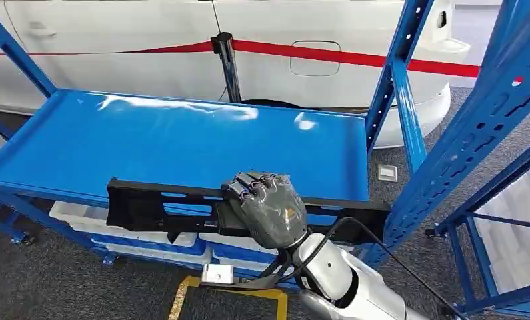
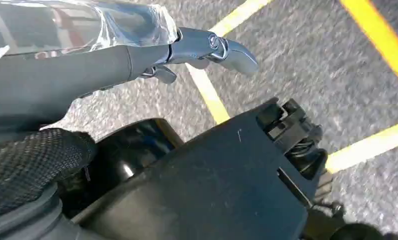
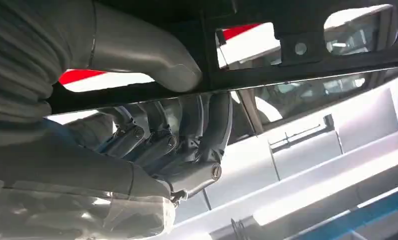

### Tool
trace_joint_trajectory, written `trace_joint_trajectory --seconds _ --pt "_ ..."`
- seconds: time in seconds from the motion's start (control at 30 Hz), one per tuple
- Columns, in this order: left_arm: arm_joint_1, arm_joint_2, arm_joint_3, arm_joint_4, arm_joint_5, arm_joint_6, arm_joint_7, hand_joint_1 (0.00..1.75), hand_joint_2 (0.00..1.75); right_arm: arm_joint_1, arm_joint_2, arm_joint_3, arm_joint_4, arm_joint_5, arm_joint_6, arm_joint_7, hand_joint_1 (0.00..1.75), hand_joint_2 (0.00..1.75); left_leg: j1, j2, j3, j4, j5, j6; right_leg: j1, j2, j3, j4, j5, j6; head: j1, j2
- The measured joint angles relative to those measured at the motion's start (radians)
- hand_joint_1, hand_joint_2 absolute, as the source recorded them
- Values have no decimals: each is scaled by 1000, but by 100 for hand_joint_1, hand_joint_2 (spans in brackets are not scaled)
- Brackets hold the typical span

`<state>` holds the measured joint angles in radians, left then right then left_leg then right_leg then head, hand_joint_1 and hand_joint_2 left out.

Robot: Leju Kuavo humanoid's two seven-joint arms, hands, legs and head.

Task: Take the parts from the cabinet and place them on the table.

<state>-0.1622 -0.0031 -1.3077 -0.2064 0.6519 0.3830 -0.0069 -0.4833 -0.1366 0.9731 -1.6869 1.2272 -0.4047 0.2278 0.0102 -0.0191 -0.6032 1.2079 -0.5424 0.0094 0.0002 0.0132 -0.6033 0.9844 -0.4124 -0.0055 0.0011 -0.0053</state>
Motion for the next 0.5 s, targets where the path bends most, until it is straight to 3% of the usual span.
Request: trace_joint_trajectory --seconds 0.03,0.07,0.1,0.13,0.17,0.23,0.27,0.3,0.33,0.37,0.4,0.43,0.47,0.5 --pt "3 0 -1 0 -3 0 2 0 175 0 0 0 -1 0 0 1 175 175 -6 0 54 -84 31 15 7 2 -8 0 7 -2 0 0" --pt "6 2 -2 0 -3 0 3 0 175 0 0 0 -2 0 0 2 175 175 -18 0 111 -177 53 37 10 3 -14 0 14 -2 0 0" --pt "8 8 -2 1 -3 0 3 0 175 0 0 -1 -3 0 0 2 175 175 -28 4 148 -250 36 68 6 3 -21 0 20 -1 1 0" --pt "10 4 -3 1 -4 1 3 0 175 -1 -3 -1 -6 0 0 2 175 175 -29 6 157 -276 45 55 5 2 -25 -1 28 2 3 0" --pt "13 5 -3 2 -4 2 3 0 175 -1 -3 -1 -6 0 -1 2 175 175 -37 2 152 -275 53 52 0 0 -28 -3 37 9 2 0" --pt "13 5 -3 2 -4 2 3 0 175 0 -3 -1 -9 0 -1 1 175 175 -41 3 144 -285 69 58 -4 0 -32 -11 54 22 -1 0" --pt "13 1 -4 1 -5 2 3 0 175 0 -5 -3 -9 0 -1 1 175 175 -22 10 142 -309 90 56 -1 2 -40 -6 51 25 -2 0" --pt "13 2 -5 1 -5 2 3 0 175 -1 -6 -5 -10 0 -1 1 175 175 -25 9 138 -315 104 57 4 2 -52 14 9 33 -1 0" --pt "12 2 -6 1 -5 2 3 0 175 -2 -8 -8 -10 0 -1 1 175 175 -20 13 125 -315 115 61 0 1 -74 73 -56 40 1 0" --pt "12 2 -6 1 -5 2 3 0 175 -1 -9 -10 -10 0 -1 1 175 175 -18 13 115 -315 123 58 -4 0 -93 145 -111 44 2 0" --pt "12 1 -6 1 -5 2 3 0 175 2 -10 -10 -10 0 -1 1 175 175 -17 15 103 -314 132 56 -8 -2 -111 223 -150 49 2 0" --pt "11 1 -6 1 -5 2 2 0 175 3 -10 -10 -10 -1 -1 2 175 175 -14 15 91 -313 141 52 -13 -3 -121 282 -160 54 2 0" --pt "10 1 -6 1 -5 2 2 0 175 4 -11 -11 -10 -1 -1 3 175 175 -10 16 80 -312 149 48 -17 -4 -115 302 -141 60 2 0" --pt "8 1 -6 1 -5 2 2 0 175 4 -13 -12 -10 -2 -1 3 175 175 -4 16 66 -310 158 42 -22 -5 -81 278 -98 69 2 0"
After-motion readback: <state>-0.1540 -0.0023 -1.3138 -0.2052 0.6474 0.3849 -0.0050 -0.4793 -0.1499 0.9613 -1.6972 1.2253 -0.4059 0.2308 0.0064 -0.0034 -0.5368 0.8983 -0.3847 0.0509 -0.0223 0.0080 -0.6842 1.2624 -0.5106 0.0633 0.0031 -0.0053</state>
